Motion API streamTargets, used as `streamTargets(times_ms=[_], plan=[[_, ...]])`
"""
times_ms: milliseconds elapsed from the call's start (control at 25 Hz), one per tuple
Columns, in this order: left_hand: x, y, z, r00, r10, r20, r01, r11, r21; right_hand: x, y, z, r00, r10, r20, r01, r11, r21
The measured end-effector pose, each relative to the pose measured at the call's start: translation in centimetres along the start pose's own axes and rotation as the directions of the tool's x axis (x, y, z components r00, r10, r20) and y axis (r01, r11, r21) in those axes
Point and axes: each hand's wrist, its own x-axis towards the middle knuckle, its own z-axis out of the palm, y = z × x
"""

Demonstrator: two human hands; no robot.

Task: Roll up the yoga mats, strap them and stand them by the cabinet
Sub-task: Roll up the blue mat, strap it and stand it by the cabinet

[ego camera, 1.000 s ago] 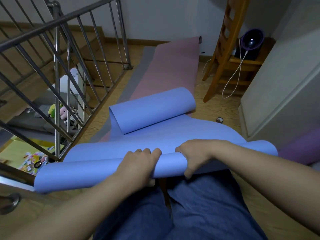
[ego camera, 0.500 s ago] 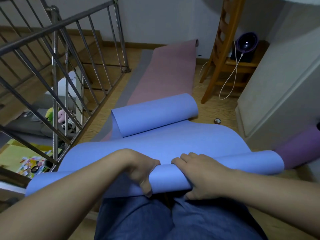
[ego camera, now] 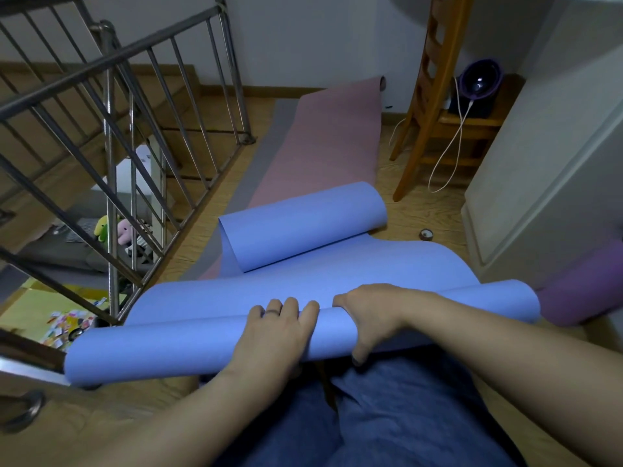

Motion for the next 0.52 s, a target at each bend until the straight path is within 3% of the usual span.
streamTargets(times_ms=[80,160,240,400,520], plan=[[0.4,-0.3,0.2,0.999,-0.005,0.033,0.005,1.0,-0.025,-0.6,-0.2,1.6,0.982,0.024,-0.185,-0.04,0.996,-0.084],[0.8,-0.4,-0.1,1.0,-0.01,-0.016,0.009,0.999,-0.034,-1.1,-0.1,4.3,0.896,-0.052,-0.441,-0.071,0.964,-0.256],[1.1,-0.3,0.0,1.0,0.001,0.005,-0.001,0.999,-0.051,-1.3,0.2,5.8,0.843,-0.077,-0.532,-0.093,0.954,-0.284],[1.9,-1.3,-1.0,0.992,0.067,0.108,-0.052,0.989,-0.138,-1.7,-0.3,3.1,0.905,-0.03,-0.425,-0.082,0.966,-0.244],[2.1,-3.4,-3.6,0.933,0.179,0.313,-0.053,0.927,-0.372,-3.1,-0.9,-0.7,0.966,-0.035,-0.255,-0.014,0.982,-0.189]])
